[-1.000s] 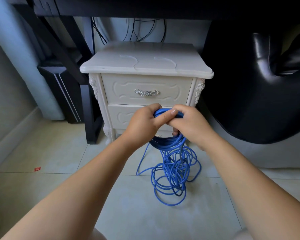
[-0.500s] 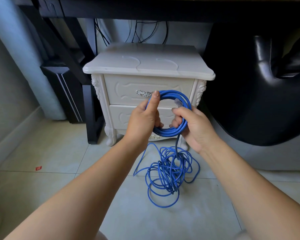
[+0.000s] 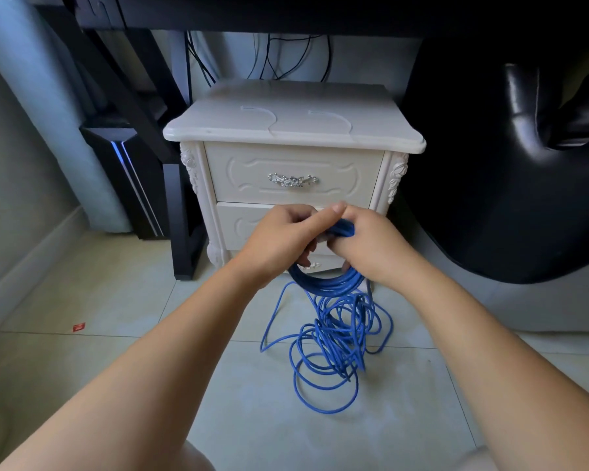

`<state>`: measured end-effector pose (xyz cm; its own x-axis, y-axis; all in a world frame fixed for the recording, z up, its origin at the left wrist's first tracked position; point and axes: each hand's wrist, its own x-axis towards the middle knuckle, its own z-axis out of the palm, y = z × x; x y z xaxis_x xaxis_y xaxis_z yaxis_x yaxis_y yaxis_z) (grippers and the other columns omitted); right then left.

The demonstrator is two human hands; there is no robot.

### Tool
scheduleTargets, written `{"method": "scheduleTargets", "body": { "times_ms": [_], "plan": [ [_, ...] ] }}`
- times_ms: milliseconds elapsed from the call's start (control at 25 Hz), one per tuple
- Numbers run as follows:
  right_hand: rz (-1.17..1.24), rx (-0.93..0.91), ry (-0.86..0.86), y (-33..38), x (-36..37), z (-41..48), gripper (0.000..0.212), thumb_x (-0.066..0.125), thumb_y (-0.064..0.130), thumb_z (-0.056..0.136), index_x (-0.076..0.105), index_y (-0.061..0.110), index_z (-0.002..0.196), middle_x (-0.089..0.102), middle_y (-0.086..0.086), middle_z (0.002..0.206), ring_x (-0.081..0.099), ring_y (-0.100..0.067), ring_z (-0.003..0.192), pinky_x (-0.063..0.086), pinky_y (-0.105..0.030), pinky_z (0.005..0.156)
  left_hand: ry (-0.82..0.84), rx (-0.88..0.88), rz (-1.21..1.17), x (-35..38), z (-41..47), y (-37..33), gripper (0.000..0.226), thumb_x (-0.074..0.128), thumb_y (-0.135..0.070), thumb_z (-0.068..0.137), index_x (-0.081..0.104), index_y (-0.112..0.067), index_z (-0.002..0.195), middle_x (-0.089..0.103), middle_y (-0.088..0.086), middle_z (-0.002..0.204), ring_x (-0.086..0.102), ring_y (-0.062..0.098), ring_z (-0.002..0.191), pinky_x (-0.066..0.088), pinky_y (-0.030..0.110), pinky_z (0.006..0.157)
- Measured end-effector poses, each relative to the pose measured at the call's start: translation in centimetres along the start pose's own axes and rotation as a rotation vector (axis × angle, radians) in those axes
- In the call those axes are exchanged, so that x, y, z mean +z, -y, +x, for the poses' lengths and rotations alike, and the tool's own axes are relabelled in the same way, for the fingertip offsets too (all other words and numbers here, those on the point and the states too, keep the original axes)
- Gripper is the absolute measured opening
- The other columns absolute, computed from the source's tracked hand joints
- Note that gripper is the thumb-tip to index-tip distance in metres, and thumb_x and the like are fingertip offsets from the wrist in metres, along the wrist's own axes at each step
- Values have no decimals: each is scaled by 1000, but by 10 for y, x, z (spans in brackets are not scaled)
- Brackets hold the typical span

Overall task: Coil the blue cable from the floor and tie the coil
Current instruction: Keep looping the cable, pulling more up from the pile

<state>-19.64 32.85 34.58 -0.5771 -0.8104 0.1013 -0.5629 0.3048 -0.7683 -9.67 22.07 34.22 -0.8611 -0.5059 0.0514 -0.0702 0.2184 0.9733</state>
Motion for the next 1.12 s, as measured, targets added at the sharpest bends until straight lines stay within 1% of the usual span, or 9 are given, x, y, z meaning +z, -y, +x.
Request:
{"method": "scheduleTargets", "body": {
  "times_ms": [120, 240, 400, 560, 640, 760, 880, 1000, 1120],
  "plan": [
    [-41, 7, -2, 3, 0, -1, 33, 58, 8, 85, 54, 38, 72, 62, 10, 71, 63, -11, 64, 52, -29, 63, -28, 3, 139, 5, 1, 2, 55, 62, -56, 86, 48, -9, 63, 36, 2, 56, 33, 19, 51, 32, 29, 55],
    [106, -7, -54, 1, 2, 0, 28, 63, 9, 81, 63, 37, 78, 66, 11, 73, 64, -14, 67, 58, -37, 67, -98, 39, 117, 8, 2, -1, 58, 61, -52, 89, 50, 3, 70, 33, 8, 62, 30, 19, 56, 26, 32, 57],
    [277, 84, -5, -10, -3, -1, 15, 75, 19, 76, 63, 15, 84, 62, 3, 69, 61, -14, 64, 51, -34, 70, -182, -15, -128, 9, 3, -3, 47, 62, -50, 89, 58, -19, 54, 33, 0, 56, 29, 18, 49, 26, 28, 51],
    [462, 226, 133, -17, -2, -6, 18, 78, 29, 69, 65, 20, 76, 69, 0, 78, 61, -16, 79, 45, -28, 73, -294, -79, -379, 7, 7, -4, 57, 57, -49, 92, 49, -25, 42, 29, -8, 48, 25, 12, 41, 24, 27, 49],
    [579, 235, 78, -16, -4, -4, 12, 77, 27, 62, 68, 22, 69, 71, -1, 80, 58, -19, 85, 38, -33, 76, -278, -72, -448, 8, 7, -9, 58, 54, -47, 95, 49, -25, 41, 28, -10, 46, 25, 10, 39, 26, 25, 45],
    [665, 174, -22, -9, -15, -3, 13, 77, 13, 59, 67, 21, 60, 67, 6, 69, 55, -17, 78, 37, -34, 78, -226, -1, -362, 7, 7, -13, 51, 54, -49, 94, 41, -22, 53, 29, -9, 47, 26, 12, 40, 29, 24, 46],
    [425, 96, -103, -3, -21, -5, 21, 82, 11, 71, 64, 19, 73, 65, 5, 69, 60, -11, 69, 47, -28, 70, -234, 29, -216, 0, 9, -13, 48, 58, -59, 85, 47, -17, 65, 33, -4, 54, 30, 16, 45, 30, 30, 52],
    [215, 55, -175, 2, -16, -7, 19, 83, 20, 74, 65, 18, 80, 71, -5, 79, 61, -13, 68, 52, -33, 71, -278, 41, -140, -4, 6, -14, 45, 59, -59, 84, 52, -24, 56, 36, -2, 58, 31, 18, 48, 32, 31, 53],
    [45, 6, -283, 2, -8, -4, 21, 81, 28, 74, 60, 25, 77, 68, 3, 77, 62, -17, 74, 49, -31, 70, -330, 66, -33, -8, 6, -15, 48, 58, -53, 91, 50, -20, 57, 37, 0, 56, 34, 19, 49, 32, 30, 53]
  ]
}}
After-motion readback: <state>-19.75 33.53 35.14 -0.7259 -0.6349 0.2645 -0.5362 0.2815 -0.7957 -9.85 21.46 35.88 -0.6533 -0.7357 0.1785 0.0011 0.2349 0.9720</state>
